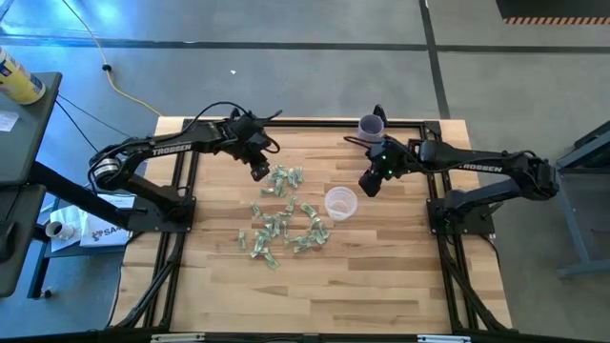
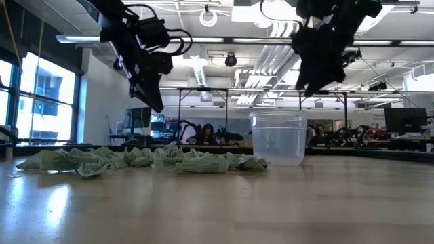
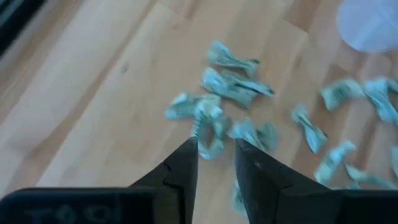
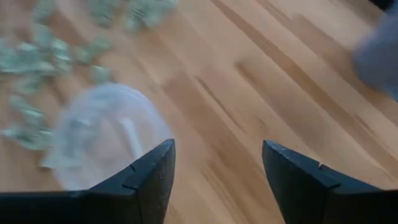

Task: Pick and place Stevia / Truvia into bins
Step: Adjust the transparent container

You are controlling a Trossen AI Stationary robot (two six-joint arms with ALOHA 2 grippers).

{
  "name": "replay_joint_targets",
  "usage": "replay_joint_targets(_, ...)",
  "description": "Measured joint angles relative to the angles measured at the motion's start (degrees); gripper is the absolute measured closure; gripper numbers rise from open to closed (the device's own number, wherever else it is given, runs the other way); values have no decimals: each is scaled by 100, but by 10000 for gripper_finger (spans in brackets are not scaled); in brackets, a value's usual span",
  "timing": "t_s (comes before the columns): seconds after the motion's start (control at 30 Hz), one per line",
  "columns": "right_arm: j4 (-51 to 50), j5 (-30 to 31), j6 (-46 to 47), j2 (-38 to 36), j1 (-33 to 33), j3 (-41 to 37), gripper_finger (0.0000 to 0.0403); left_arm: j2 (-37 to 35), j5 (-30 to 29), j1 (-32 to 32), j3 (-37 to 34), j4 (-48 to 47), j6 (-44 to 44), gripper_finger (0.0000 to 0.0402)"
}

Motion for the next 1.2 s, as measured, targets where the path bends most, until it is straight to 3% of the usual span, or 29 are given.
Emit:
replay_joint_targets(0.17, 233, 129, -1044, 457, 366, 486, 185, -72, -12, -318, 0, -291, 375, 286)
replay_joint_targets(0.37, -1220, 473, -1918, 1002, 903, 1186, 201, -72, -143, -561, 0, -568, 295, 304)
replay_joint_targets(0.53, -1917, 609, -1148, 1003, 1307, 986, 222, -72, -209, -701, -102, -643, 292, 315)
replay_joint_targets(0.73, -1195, 407, 124, 1017, 1501, 511, 245, -75, -385, -886, -149, -712, 6, 324)
replay_joint_targets(0.97, -879, 487, 191, 1056, 1316, 547, 236, -117, -475, -1429, -151, -665, -676, 326)
replay_joint_targets(1.2, -223, 116, -126, 1410, 867, 544, 216, -117, -937, -1818, -151, -666, -1174, 326)
